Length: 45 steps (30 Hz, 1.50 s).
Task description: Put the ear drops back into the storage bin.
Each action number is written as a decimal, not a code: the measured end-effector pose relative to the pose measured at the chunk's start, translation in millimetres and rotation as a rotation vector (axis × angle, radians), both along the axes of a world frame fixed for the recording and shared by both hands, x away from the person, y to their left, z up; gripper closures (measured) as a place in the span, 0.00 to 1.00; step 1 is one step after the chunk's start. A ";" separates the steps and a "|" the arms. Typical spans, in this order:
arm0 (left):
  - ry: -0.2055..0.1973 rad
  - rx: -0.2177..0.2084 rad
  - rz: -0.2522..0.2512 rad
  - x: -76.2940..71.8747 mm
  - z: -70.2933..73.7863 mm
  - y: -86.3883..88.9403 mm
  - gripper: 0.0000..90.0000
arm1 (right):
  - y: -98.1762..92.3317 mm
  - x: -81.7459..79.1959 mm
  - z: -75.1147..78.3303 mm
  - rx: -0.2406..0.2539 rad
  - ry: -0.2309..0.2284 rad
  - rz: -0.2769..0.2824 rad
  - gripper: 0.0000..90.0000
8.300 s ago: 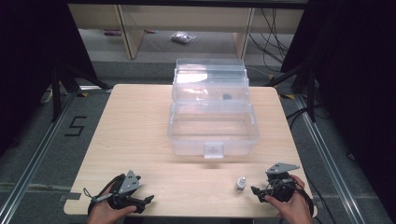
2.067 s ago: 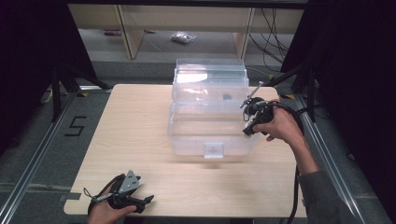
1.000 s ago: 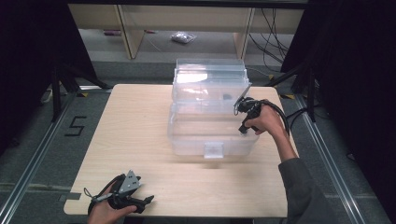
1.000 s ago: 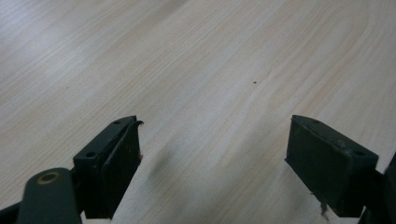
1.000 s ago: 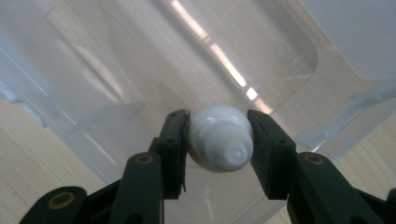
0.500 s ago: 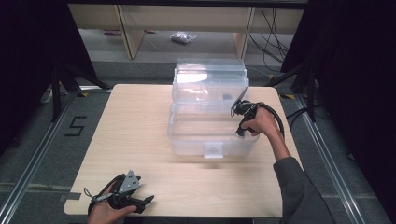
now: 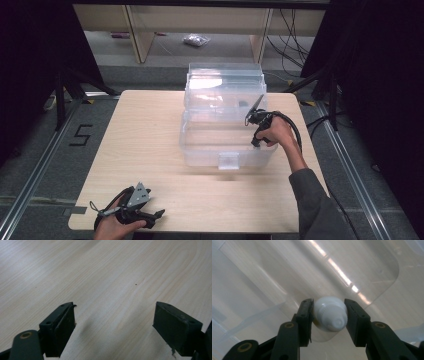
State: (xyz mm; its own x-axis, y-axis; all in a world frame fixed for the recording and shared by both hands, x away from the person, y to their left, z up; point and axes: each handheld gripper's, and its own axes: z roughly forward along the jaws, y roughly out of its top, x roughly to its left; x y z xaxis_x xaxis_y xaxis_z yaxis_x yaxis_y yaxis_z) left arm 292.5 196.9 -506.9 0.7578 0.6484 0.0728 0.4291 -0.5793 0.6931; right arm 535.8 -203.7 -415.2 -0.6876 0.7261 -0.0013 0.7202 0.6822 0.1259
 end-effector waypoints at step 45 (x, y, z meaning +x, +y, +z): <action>-0.004 -0.001 -0.007 0.4 -0.3 -0.6 0.19 | -12.4 -8.6 13.5 0.064 -0.085 -0.027 0.37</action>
State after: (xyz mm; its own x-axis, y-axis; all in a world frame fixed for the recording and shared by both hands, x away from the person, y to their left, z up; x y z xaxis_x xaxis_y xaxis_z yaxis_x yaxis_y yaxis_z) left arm 292.9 196.3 -507.3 0.7621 0.6431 0.0755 0.4222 -0.5819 0.6951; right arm 527.2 -216.1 -401.7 -0.6675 0.7445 -0.0116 0.7229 0.6516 0.2298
